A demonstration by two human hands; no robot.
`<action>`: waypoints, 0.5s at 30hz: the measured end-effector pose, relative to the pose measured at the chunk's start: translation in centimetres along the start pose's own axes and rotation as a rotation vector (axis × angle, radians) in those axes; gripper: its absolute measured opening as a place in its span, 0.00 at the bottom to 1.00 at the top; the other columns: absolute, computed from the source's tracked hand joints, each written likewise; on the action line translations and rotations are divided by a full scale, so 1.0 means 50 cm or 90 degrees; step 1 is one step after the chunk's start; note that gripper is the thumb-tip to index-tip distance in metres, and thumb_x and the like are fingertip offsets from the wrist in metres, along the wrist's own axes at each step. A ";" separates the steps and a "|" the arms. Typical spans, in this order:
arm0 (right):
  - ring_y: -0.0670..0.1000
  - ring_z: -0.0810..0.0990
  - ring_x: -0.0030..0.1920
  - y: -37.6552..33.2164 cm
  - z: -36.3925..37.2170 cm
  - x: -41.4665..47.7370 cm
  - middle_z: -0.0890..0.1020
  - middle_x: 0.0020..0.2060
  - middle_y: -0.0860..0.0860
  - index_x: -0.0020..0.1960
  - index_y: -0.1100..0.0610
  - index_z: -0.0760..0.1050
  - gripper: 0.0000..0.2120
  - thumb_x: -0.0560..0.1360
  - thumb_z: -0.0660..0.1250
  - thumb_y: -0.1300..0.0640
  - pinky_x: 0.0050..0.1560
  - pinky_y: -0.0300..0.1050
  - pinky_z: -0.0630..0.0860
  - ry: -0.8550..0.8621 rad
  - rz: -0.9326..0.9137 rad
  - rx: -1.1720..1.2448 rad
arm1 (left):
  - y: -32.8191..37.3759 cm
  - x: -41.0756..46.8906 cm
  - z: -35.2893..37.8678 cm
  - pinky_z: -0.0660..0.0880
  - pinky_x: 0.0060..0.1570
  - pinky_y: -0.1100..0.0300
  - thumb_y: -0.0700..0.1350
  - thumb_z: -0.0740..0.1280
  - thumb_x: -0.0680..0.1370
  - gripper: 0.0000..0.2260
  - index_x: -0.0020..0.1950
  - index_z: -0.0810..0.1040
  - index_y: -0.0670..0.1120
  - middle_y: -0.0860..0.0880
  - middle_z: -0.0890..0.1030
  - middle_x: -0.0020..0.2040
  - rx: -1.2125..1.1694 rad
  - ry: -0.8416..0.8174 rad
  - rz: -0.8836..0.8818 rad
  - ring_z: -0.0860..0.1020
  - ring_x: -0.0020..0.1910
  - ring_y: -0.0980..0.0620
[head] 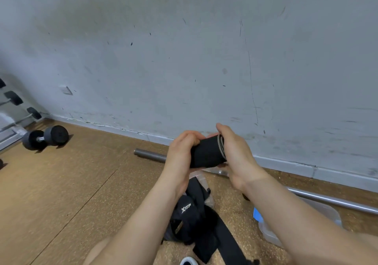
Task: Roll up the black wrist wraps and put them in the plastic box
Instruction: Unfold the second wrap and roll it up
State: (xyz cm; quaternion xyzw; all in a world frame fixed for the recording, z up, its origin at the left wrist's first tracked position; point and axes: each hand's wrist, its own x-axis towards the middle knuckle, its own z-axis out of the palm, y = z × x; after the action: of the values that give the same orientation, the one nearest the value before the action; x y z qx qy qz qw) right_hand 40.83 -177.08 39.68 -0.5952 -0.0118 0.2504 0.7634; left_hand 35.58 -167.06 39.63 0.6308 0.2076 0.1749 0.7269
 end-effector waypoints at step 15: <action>0.53 0.82 0.44 -0.035 -0.131 -0.016 0.82 0.50 0.54 0.61 0.51 0.77 0.23 0.82 0.51 0.39 0.40 0.44 0.78 -0.047 -0.031 -0.141 | -0.029 0.001 0.153 0.71 0.35 0.60 0.42 0.69 0.75 0.15 0.29 0.74 0.47 0.54 0.74 0.27 0.185 0.048 0.152 0.73 0.31 0.55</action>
State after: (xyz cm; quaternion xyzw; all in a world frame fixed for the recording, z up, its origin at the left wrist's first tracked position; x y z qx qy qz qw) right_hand 42.85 -183.59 39.59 -0.6656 -0.0817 0.2511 0.6981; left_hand 39.61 -173.68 39.11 0.7424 0.1814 0.2517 0.5938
